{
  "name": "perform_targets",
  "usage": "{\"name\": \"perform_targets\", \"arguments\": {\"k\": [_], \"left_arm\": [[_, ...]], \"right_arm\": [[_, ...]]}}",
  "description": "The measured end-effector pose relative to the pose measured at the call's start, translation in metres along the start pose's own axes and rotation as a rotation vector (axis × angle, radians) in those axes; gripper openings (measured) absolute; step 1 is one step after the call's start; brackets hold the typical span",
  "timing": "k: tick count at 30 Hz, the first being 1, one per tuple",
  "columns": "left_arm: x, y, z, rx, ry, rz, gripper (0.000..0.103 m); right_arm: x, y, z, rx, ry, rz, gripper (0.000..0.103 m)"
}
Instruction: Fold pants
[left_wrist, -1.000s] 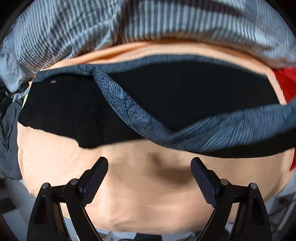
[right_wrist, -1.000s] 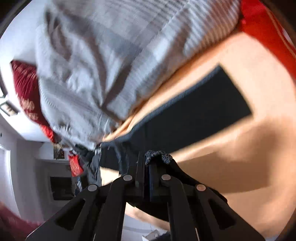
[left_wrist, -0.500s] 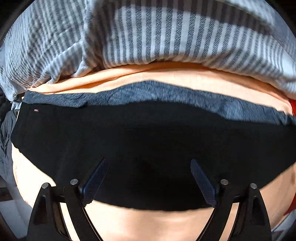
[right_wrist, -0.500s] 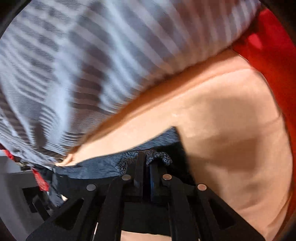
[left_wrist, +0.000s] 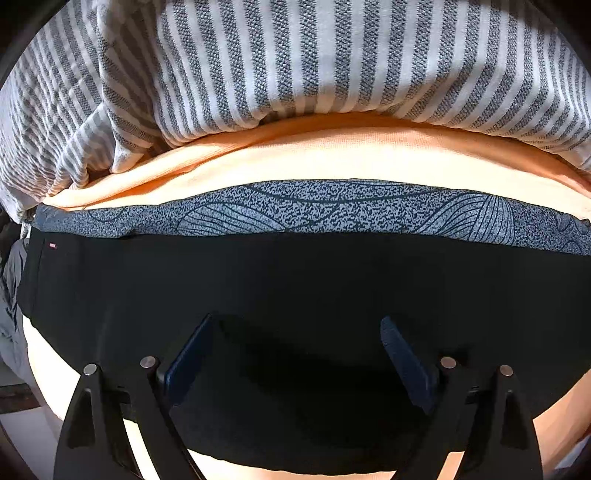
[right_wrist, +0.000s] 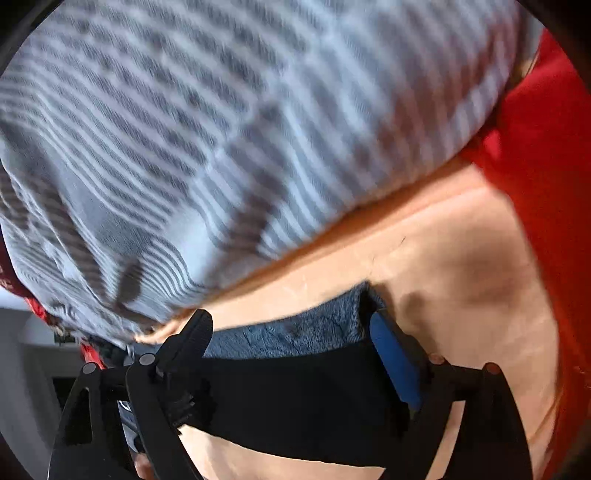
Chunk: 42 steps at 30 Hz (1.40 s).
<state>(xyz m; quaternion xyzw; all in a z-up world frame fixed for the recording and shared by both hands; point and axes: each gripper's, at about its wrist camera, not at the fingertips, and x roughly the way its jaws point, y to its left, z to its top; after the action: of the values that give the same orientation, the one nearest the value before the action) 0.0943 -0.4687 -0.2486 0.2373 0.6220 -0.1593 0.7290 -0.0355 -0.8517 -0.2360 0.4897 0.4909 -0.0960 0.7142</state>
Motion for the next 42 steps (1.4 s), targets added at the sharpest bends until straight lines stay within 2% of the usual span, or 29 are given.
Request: {"name": "perform_targets", "arguments": {"k": [1,3,4,5,6,8,11,12,14,18,19,21,25,28,30,33,37,40,42], "left_arm": [[0.0,-0.001,0.001,0.002,-0.002,0.001,0.092],[0.001,-0.001,0.005,-0.002,-0.003,0.004,0.092],[0.001,-0.003,0.009,-0.008,-0.004,0.005,0.092],[0.002,-0.002,0.013,-0.013,-0.006,0.008,0.092],[0.004,-0.003,0.016,-0.017,-0.008,0.01,0.092],[0.006,-0.004,0.021,-0.021,-0.013,0.015,0.094],[0.012,-0.004,0.029,-0.03,-0.019,0.027,0.1],[0.014,-0.002,0.031,-0.039,-0.018,0.017,0.1],[0.016,0.001,0.036,-0.052,-0.015,0.006,0.1],[0.007,0.001,0.042,-0.051,-0.022,0.009,0.1],[0.002,0.002,0.042,-0.05,-0.031,0.005,0.1],[-0.008,0.007,0.042,-0.051,-0.047,-0.018,0.1],[-0.017,0.017,0.035,-0.037,-0.055,0.003,0.1],[-0.023,0.039,0.03,-0.055,-0.061,0.022,0.1],[-0.023,0.058,0.029,-0.066,-0.057,0.051,0.1],[-0.023,0.091,0.025,-0.092,-0.048,0.082,0.1],[-0.018,0.138,0.02,-0.151,-0.056,0.1,0.1],[-0.008,0.163,0.024,-0.162,-0.08,0.095,0.1],[0.002,0.173,0.035,-0.133,-0.11,0.1,0.1]], "right_arm": [[-0.007,-0.001,0.001,-0.004,-0.006,-0.027,0.087],[-0.013,0.004,-0.003,-0.033,0.008,-0.072,0.059],[-0.019,0.004,-0.007,-0.058,0.024,-0.106,0.032],[-0.018,0.005,-0.013,-0.069,0.043,-0.12,0.017],[-0.011,0.009,-0.018,-0.077,0.069,-0.123,0.015],[0.009,0.01,-0.029,-0.119,0.14,-0.157,0.014],[0.04,0.002,-0.029,-0.147,0.16,-0.267,0.013],[0.049,-0.003,-0.026,-0.133,0.163,-0.279,0.009],[0.058,-0.012,-0.015,-0.091,0.13,-0.247,0.003],[0.049,-0.004,-0.006,-0.094,0.101,-0.247,0.004],[0.046,0.001,-0.009,-0.111,0.102,-0.245,0.01],[0.035,0.011,-0.023,-0.166,0.122,-0.224,0.011],[0.025,0.022,-0.057,-0.198,0.165,-0.204,0.013],[0.03,0.011,-0.076,-0.163,0.197,-0.192,0.013],[0.039,-0.002,-0.083,-0.131,0.213,-0.223,0.013],[0.037,-0.008,-0.087,-0.076,0.183,-0.215,0.013],[0.027,0.019,-0.099,-0.175,0.153,-0.264,0.014],[0.034,0.044,-0.117,-0.172,0.166,-0.255,0.018],[0.041,0.058,-0.131,-0.154,0.175,-0.246,0.019]]}}
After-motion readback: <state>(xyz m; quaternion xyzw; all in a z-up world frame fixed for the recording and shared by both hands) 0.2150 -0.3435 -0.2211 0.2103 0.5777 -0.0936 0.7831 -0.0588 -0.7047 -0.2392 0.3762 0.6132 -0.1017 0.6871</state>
